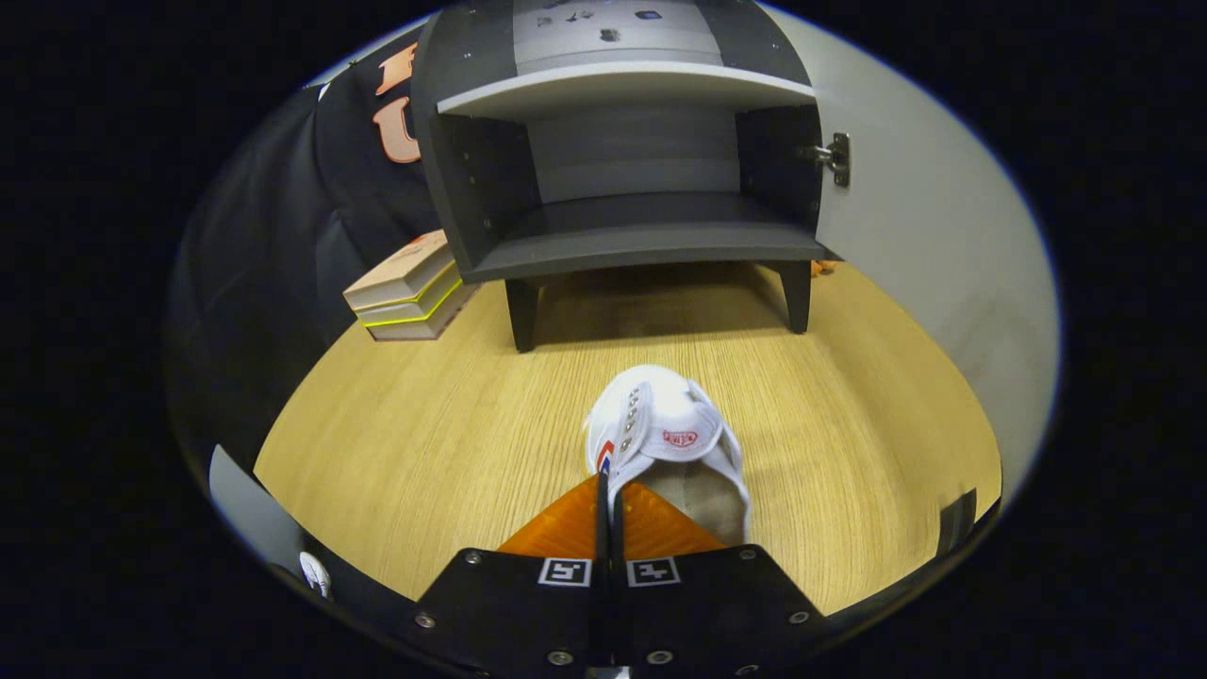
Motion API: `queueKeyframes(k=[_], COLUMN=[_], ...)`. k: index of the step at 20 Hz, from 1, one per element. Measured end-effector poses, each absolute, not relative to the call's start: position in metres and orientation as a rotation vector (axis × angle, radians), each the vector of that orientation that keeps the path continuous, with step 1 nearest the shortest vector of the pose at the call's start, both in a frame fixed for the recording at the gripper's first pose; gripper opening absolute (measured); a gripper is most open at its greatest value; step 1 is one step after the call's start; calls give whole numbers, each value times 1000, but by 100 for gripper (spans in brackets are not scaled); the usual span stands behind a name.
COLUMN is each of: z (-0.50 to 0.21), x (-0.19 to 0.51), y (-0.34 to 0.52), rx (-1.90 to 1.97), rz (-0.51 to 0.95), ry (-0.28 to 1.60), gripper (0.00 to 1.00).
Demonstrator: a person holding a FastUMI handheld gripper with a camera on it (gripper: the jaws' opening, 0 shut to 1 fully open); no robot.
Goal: Open the shoe cabinet door, grab the shoes and put them into the shoe cabinet, then close the shoe cabinet door.
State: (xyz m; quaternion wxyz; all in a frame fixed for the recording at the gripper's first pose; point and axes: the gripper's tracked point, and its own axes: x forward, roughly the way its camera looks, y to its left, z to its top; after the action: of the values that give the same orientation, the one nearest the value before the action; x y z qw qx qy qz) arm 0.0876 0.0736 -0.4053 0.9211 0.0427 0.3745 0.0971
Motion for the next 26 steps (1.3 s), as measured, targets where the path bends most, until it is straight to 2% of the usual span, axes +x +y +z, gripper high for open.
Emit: queueKeyframes(k=[6,16,20,26], z=[-332,-137,-95,-68], x=[78,114,148,212], y=[72,68,67,75], rx=[70,-2,-26,-60], rz=[215,229,226,249], ry=[667,331,246,187], gripper=[0,0,0,0])
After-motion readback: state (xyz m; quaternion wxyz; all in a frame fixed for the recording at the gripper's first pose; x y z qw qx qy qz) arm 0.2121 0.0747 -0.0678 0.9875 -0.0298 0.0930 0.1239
